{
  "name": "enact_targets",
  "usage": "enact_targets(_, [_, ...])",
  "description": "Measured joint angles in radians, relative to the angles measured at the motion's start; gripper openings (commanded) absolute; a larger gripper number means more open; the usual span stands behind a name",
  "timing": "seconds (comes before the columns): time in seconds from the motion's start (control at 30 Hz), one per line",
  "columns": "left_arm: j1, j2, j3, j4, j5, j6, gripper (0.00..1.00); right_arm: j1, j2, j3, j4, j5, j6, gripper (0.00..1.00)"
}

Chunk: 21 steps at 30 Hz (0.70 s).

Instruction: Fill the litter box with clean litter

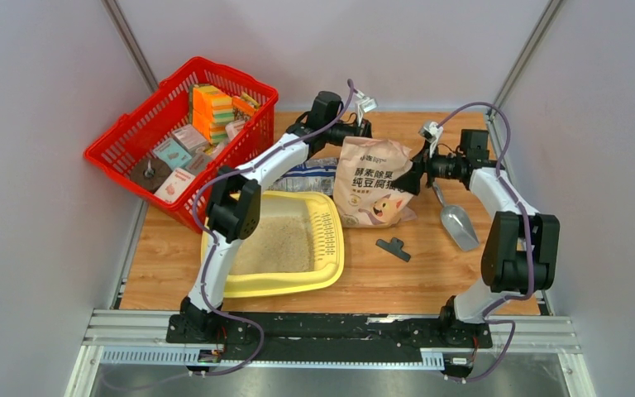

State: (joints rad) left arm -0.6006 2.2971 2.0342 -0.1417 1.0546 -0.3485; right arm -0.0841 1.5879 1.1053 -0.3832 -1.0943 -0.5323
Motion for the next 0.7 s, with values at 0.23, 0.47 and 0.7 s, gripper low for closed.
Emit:
enact_targets(0.23, [0.002,0.0,0.009,-0.018,0.002,0.006,0.28,0.003,0.093,0.082,-0.003,-0.081,0.002,0.79])
enact_targets(0.47, [0.009,0.0,0.009,-0.035,0.003,0.006,0.28,0.023,0.095,0.059,0.012,-0.12,0.017,0.77])
enact_targets(0.7, [0.011,0.001,0.009,-0.042,0.003,0.002,0.3,0.037,0.054,-0.036,0.117,-0.106,0.127,0.87])
